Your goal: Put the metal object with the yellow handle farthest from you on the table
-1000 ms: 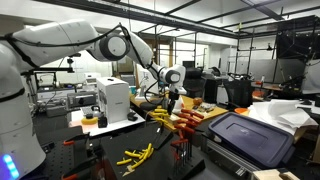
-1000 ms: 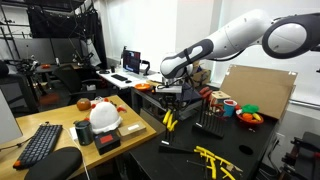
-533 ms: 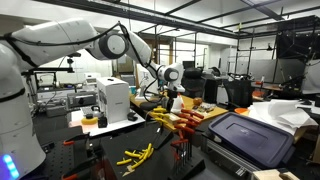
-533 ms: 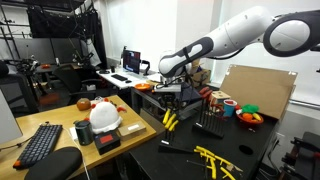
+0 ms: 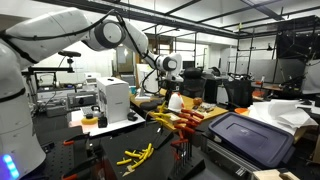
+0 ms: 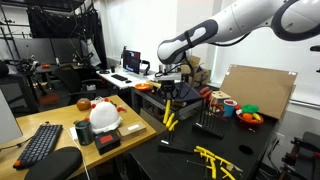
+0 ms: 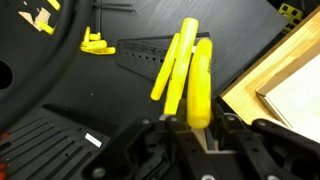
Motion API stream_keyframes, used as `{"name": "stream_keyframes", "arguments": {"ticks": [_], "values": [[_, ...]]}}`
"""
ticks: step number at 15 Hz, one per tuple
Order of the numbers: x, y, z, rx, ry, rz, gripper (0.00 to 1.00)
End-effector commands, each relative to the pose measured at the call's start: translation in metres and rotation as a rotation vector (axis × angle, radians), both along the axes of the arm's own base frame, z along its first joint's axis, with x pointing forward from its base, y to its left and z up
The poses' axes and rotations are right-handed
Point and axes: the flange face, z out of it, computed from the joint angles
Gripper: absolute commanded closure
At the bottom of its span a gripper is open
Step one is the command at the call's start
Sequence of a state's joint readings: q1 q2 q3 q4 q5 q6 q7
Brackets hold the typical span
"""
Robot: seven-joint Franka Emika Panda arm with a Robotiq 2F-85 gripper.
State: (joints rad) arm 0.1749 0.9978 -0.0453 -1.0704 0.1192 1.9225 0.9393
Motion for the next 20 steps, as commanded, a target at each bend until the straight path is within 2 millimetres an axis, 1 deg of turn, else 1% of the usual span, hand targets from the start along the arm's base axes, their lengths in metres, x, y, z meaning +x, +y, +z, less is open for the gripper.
{"name": "stream_keyframes", "arguments": {"ticks": [1, 5, 8, 15, 20], "values": [[-0.013, -0.003, 0.033, 0.001, 0.02, 0.021, 0.94], [-0.02, -0.008, 0.049, 0.014, 0.033, 0.036, 0.94], [-0.024, -0.013, 0.056, 0.019, 0.038, 0.046, 0.94], [-0.034, -0.031, 0.056, 0.042, 0.048, 0.101, 0.94], [-0.051, -0.047, 0.065, 0.067, 0.062, 0.194, 0.94]]}}
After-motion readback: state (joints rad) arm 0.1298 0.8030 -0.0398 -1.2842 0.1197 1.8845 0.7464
